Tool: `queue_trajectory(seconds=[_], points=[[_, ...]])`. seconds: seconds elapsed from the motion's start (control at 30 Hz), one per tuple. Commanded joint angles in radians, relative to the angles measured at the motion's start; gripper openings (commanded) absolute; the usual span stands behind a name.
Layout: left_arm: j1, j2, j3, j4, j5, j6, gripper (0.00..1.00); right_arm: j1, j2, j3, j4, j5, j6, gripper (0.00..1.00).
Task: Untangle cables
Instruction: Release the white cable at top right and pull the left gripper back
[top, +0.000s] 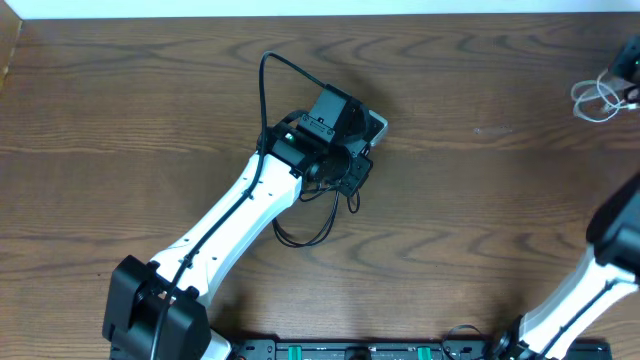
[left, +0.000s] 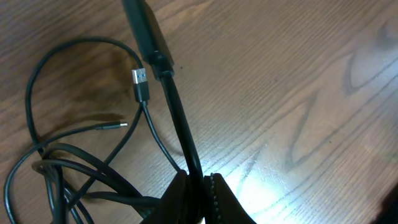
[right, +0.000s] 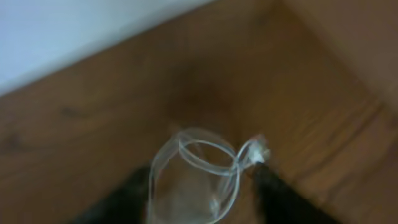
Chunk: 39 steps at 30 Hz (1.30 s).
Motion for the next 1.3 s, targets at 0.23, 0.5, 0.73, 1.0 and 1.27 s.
queue_trajectory(seconds=[0.23, 0.5, 0.73, 1.0, 1.27], points=[[0.003, 0.006, 0.007, 0.001, -0.014, -0.013, 0.08, 0.000, 0.066, 0.344, -0.227, -0.187, 0.057, 0.99], [0.008, -0.002, 0.034, -0.005, -0.058, -0.027, 0.82, 0.055, 0.058, 0.412, -0.474, -0.411, 0.053, 0.99], [0.054, -0.078, 0.125, -0.037, -0.053, -0.142, 0.87, 0.158, 0.058, 0.412, -0.660, -0.508, -0.050, 0.99], [0.119, -0.204, 0.129, -0.054, 0.089, -0.152, 0.89, 0.312, 0.058, 0.411, -0.743, -0.483, -0.060, 0.99], [0.235, -0.215, 0.136, -0.107, 0.322, -0.091, 0.90, 0.414, 0.058, 0.411, -0.778, -0.427, -0.087, 0.99]])
